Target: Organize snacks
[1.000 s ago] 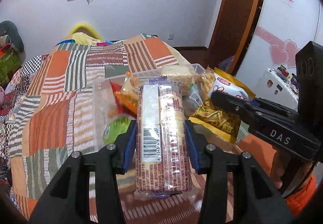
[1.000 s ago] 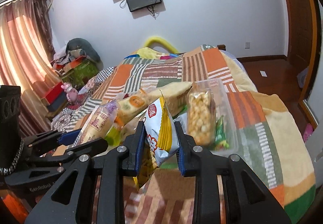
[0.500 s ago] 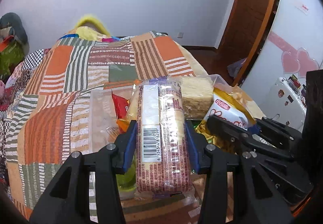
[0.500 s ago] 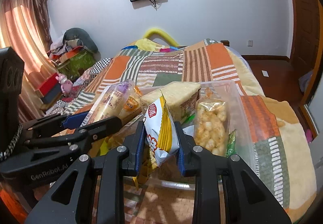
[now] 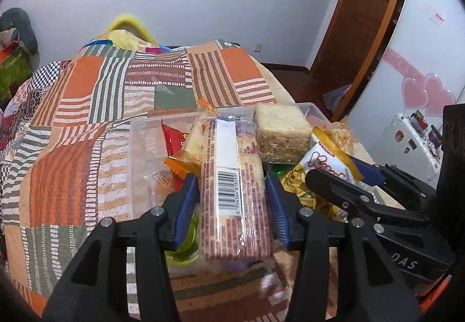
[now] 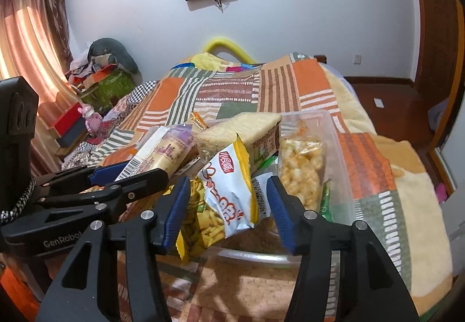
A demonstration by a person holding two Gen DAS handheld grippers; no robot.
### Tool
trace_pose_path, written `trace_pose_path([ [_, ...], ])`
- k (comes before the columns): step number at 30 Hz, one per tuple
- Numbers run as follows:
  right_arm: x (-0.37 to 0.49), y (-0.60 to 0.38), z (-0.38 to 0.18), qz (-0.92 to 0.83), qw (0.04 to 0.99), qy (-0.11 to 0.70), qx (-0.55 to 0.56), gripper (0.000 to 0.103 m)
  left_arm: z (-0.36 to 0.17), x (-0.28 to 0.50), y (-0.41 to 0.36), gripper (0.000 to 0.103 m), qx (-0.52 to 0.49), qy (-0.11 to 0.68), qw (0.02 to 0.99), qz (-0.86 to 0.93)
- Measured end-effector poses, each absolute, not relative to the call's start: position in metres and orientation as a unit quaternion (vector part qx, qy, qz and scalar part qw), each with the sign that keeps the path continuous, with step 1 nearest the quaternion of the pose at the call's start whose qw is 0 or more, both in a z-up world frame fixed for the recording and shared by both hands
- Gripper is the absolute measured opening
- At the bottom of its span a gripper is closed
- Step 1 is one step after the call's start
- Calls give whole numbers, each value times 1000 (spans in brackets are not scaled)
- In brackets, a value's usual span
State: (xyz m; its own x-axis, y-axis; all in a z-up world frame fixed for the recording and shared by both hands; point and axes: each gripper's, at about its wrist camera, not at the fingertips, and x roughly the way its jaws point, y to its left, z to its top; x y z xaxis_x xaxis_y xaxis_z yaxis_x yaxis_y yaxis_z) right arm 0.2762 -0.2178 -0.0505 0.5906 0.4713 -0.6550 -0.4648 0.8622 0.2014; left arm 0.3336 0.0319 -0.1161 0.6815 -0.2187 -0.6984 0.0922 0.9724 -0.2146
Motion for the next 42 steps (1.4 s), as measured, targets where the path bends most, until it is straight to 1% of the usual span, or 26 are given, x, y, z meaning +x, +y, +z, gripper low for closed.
trace_pose_path([
  [8,265,-229,-22,265,906,331,15,52,-79,300,40,48,-80,340,934,-79],
  [18,221,-248,41,269,933,238,15,52,-5,234,40,48,-60,237,968,-61],
  [20,209,-251,54,272,937,217,15,54,8,217,37,48,-56,217,973,-56],
  [27,178,-254,73,282,942,182,15,58,35,167,32,63,-50,173,983,-47],
  [32,170,-251,70,280,944,176,17,74,44,142,29,76,-49,153,986,-38],
  [33,169,-250,69,279,944,177,17,75,45,138,29,80,-51,152,986,-39],
  [34,167,-250,69,278,944,177,16,76,46,133,29,82,-51,150,987,-39],
  [36,164,-249,69,275,945,177,14,81,47,125,26,88,-48,144,988,-33],
  [38,160,-249,69,269,947,176,14,88,48,117,24,92,-42,138,989,-30],
  [39,159,-248,68,267,947,176,14,89,48,113,22,95,-39,136,990,-29],
  [42,155,-248,67,262,949,176,12,96,48,108,19,100,-35,134,990,-28],
])
